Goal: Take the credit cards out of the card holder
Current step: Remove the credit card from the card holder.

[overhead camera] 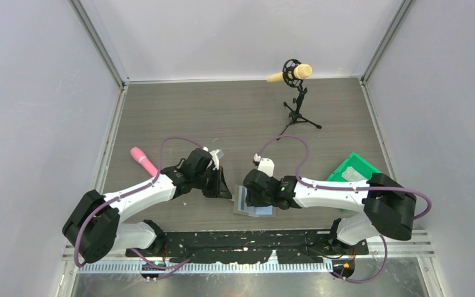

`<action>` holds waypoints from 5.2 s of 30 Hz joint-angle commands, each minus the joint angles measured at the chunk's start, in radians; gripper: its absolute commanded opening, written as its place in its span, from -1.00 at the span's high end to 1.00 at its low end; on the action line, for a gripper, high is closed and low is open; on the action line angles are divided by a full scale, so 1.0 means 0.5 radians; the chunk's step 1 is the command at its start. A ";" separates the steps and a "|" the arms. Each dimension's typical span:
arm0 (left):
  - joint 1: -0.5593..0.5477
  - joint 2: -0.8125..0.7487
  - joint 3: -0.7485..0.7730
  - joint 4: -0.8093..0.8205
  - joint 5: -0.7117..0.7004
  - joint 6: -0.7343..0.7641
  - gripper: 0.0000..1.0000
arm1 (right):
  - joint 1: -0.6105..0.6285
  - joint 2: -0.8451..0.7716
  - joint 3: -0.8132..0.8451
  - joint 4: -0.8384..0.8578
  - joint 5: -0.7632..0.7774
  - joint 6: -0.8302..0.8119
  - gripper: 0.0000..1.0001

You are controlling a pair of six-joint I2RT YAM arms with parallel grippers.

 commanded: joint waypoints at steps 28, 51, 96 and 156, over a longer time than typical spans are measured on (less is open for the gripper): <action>0.004 -0.069 -0.011 0.004 -0.016 -0.021 1.00 | 0.013 -0.077 -0.051 0.079 0.052 0.046 0.13; 0.006 -0.070 -0.015 -0.005 -0.033 -0.025 1.00 | 0.012 -0.382 -0.159 -0.072 0.172 0.048 0.05; 0.005 -0.114 0.122 -0.358 -0.307 0.082 0.34 | 0.013 -0.436 -0.153 0.072 0.136 -0.084 0.46; -0.347 0.591 0.211 0.483 -0.200 -0.131 0.45 | -0.409 -0.509 -0.717 0.664 -0.255 -0.072 0.44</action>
